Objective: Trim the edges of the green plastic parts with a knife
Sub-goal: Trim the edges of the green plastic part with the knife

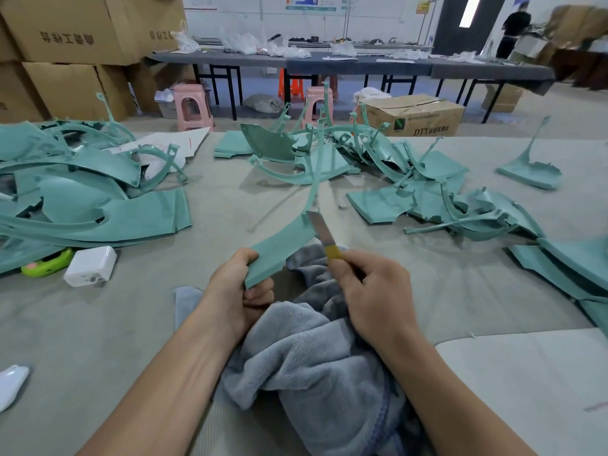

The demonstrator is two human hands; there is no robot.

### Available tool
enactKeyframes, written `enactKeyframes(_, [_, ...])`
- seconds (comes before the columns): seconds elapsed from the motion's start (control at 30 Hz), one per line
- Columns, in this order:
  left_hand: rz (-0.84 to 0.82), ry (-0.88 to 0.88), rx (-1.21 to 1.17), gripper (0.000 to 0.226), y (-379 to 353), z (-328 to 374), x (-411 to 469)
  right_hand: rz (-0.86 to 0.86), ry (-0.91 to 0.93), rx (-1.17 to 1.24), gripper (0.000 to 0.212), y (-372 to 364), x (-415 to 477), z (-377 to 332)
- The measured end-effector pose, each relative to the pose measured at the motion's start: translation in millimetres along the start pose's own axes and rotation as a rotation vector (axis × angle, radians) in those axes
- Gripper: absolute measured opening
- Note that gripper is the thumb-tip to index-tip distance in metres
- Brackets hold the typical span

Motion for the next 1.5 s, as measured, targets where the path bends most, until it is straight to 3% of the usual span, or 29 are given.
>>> enactKeyframes(0.1, [0.005,-0.003,-0.011,0.041,-1,0,0,-0.154,0.053,-0.035,0.013,-16,-8,-10])
enactKeyframes(0.23, [0.022,-0.01,0.004,0.04,3,0,1,0.014,-0.044,-0.104,0.012,1,2,1])
enactKeyframes(0.37, [0.013,0.005,0.021,0.04,6,-1,3,-0.193,0.0,-0.156,0.019,-11,-11,-10])
enactKeyframes(0.5, [0.048,-0.015,0.017,0.036,10,-2,8,-0.045,-0.084,-0.224,0.029,1,-1,-6])
enactKeyframes(0.57, [0.126,-0.087,-0.016,0.032,12,0,10,-0.015,-0.169,-0.09,0.036,5,0,-4])
enactKeyframes(0.7, [0.349,-0.408,0.115,0.02,14,12,7,-0.169,-0.439,0.57,0.027,-6,-1,-2])
enactKeyframes(0.77, [0.194,-0.454,0.209,0.015,1,12,8,-0.253,-0.499,0.697,0.03,-8,1,-3])
enactKeyframes(0.83, [0.036,-0.395,0.283,0.011,-10,5,9,-0.215,-0.562,0.74,0.03,-5,2,0])
enactKeyframes(0.9, [-0.006,-0.368,0.362,0.026,-13,2,8,-0.082,-0.66,0.825,0.029,-2,3,8])
enactKeyframes(0.97, [-0.019,-0.418,0.395,0.06,-13,2,5,0.059,-0.741,0.913,0.029,4,4,17])
enactKeyframes(1.03, [0.046,-0.665,0.549,0.108,-8,11,-2,0.138,-0.768,0.887,0.029,11,6,22])
enactKeyframes(1.07, [0.131,-0.87,0.789,0.116,-8,18,-10,0.154,-0.765,0.841,0.031,15,6,24])
enactKeyframes(1.17, [0.363,-1.39,1.501,0.092,-27,19,-33,0.111,-0.715,0.783,0.036,17,7,22])
enactKeyframes(1.23, [0.353,-1.508,1.622,0.062,-39,12,-40,-0.016,-0.672,0.846,0.037,10,6,15])
enactKeyframes(1.33, [0.202,-1.387,1.435,0.031,-37,6,-40,-0.097,-0.627,0.874,0.033,10,6,7])
enactKeyframes(1.4, [0.273,-1.197,1.26,0.024,-25,9,-39,0.042,-0.557,0.76,0.029,25,8,10])
enactKeyframes(1.5, [0.424,-1.149,1.219,0.025,-19,14,-38,0.093,-0.326,0.493,0.026,38,7,-2])
Point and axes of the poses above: each hand's wrist, its own x-axis towards the middle knuckle, its own y-axis out of the back of the hand, z = x × y, the point moved 5 cm from there along x, towards the middle knuckle, and after that the axes turned 4 degrees about x, right-handed, at the moved point
